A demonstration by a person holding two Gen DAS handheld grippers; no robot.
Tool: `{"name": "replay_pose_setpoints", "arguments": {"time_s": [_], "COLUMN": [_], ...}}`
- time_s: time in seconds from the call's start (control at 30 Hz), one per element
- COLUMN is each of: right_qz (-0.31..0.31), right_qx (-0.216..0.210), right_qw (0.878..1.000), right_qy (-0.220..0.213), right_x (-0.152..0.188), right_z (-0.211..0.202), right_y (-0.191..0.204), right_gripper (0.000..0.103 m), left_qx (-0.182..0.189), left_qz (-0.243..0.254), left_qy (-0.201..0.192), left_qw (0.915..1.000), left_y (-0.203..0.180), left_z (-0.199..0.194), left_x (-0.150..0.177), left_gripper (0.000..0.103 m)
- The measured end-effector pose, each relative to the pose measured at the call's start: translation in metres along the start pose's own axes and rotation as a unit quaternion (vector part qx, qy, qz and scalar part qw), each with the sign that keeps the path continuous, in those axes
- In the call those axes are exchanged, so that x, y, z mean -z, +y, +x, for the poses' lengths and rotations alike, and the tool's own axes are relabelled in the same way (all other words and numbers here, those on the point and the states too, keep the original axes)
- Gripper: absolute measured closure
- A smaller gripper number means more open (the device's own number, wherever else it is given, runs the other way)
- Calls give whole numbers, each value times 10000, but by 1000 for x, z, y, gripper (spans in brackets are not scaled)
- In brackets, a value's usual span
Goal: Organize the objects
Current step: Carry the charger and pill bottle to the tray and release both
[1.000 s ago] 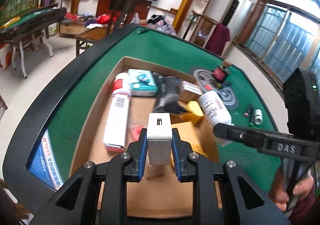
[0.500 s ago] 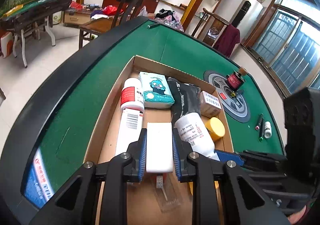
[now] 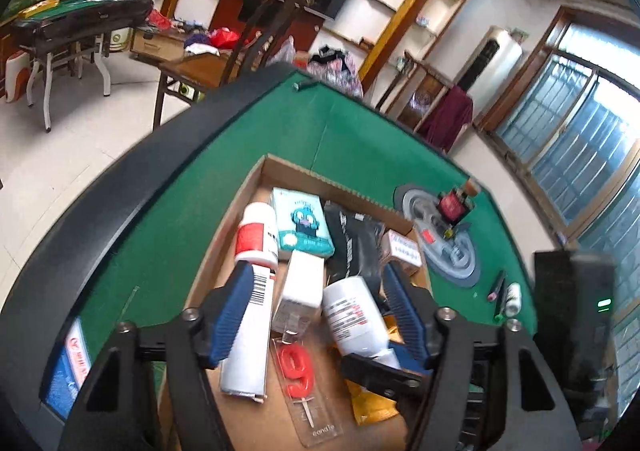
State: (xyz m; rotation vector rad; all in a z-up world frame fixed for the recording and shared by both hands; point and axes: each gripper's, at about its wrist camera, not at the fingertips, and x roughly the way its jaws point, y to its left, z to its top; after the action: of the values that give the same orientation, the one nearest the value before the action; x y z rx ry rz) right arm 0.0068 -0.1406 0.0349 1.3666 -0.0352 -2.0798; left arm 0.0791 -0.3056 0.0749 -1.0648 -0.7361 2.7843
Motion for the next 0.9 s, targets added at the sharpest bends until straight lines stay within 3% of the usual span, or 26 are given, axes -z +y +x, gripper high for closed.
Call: {"name": "replay_pose_setpoints", "arguments": {"time_s": [0.23, 0.5, 0.6, 0.67, 0.8, 0.9], "right_qz": [-155, -172, -288, -343, -370, -143], "right_qx": [20, 187, 187, 231, 399, 657], "right_qw": [9998, 9993, 9993, 9991, 9977, 9959], "right_qy": [121, 292, 150, -32, -404, -606], "right_x": [0, 14, 17, 19, 24, 31], "right_z": [7, 13, -1, -15, -50, -77], "right_y": [13, 19, 22, 22, 11, -18], "right_gripper": [67, 66, 53, 37, 27, 21], "left_qx": [-36, -170, -192, -222, -219, -209], "left_qz": [-457, -667, -708, -696, -641, -503], "left_qy": [-383, -385, -365, -354, -282, -251], "left_qw": [9982, 9969, 9966, 9967, 9973, 9982], "left_y": [21, 37, 39, 37, 27, 15], "left_z": [-39, -51, -54, -56, -58, -60], "left_x": [1, 7, 10, 11, 15, 19], "left_gripper": [23, 21, 21, 20, 18, 18]}}
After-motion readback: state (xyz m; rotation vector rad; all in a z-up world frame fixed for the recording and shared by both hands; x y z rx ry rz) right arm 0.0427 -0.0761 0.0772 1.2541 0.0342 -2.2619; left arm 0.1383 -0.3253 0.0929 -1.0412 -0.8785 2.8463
